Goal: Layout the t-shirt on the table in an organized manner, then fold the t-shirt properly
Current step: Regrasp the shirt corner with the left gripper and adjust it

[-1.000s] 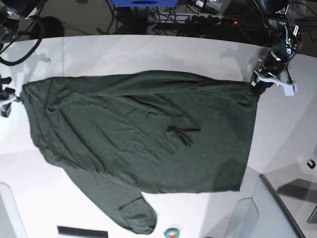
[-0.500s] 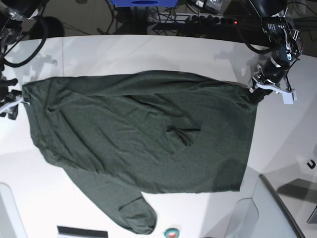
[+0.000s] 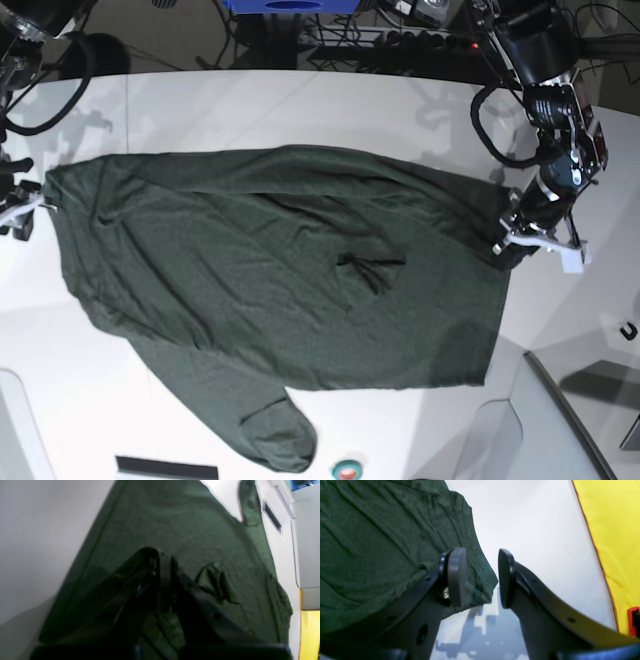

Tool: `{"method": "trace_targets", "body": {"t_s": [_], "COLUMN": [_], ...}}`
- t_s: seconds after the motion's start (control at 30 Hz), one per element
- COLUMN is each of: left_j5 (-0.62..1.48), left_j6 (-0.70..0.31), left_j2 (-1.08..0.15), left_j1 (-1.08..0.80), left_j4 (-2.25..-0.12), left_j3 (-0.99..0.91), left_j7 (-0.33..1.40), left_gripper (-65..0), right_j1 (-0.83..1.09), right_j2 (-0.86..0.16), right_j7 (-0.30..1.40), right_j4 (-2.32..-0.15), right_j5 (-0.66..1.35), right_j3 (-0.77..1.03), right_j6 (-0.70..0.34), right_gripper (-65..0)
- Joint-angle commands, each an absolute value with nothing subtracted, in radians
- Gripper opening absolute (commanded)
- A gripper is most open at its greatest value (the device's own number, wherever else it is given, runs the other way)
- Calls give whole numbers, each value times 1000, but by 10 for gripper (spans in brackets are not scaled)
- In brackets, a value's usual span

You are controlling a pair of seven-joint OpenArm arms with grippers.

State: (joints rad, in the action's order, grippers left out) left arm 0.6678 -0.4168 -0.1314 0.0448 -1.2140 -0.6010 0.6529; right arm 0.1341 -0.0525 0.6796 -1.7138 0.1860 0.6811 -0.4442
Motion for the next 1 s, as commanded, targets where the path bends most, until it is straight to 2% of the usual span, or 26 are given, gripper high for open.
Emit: {"method": "trace_targets", "body": {"t_s": [0.0,0.17,0.4,0.6,0.67,0.8,0.83,0.9,0.97], "left_j5": [684,684,684,684,685,690,690,690,690], "left_j6": [-415,-415,-414,-338,-337,-341,-343,-343,-343], "left_j2": [-147,-151,-148,-151,-151,-153,-153,-153,-153], "left_j1": [76,139,137,133,119,114,111,88,62], "left_j4": [-1207,-1116,-1106,-1087,-1096,-1101,-1115,-1155,-1216], "left_j3": [-599,-601,-601,-607,-608,-616,-638,-684,-725], "left_j7": [633,631,576,575,576,575,575,575,575], "left_gripper": [-650,-650,-650,-650,-545,-270,-219,-161,-155], "right_j1": [128,147,148,148,150,189,197,202,200], "right_j2": [-68,-87,-90,-90,-88,-85,-82,-56,-19], "right_j7": [656,656,656,656,656,654,654,656,690], "right_j4": [-1730,-1730,-1730,-1730,-1730,-1738,-1738,-1733,-1727], "right_j5": [194,194,194,194,194,199,200,245,371], "right_j3": [685,677,685,685,685,688,694,762,871], "right_j6": [-446,-446,-446,-446,-446,-446,-446,-446,-447], "right_gripper": [-446,-446,-446,-446,-446,-446,-444,-441,-428]}}
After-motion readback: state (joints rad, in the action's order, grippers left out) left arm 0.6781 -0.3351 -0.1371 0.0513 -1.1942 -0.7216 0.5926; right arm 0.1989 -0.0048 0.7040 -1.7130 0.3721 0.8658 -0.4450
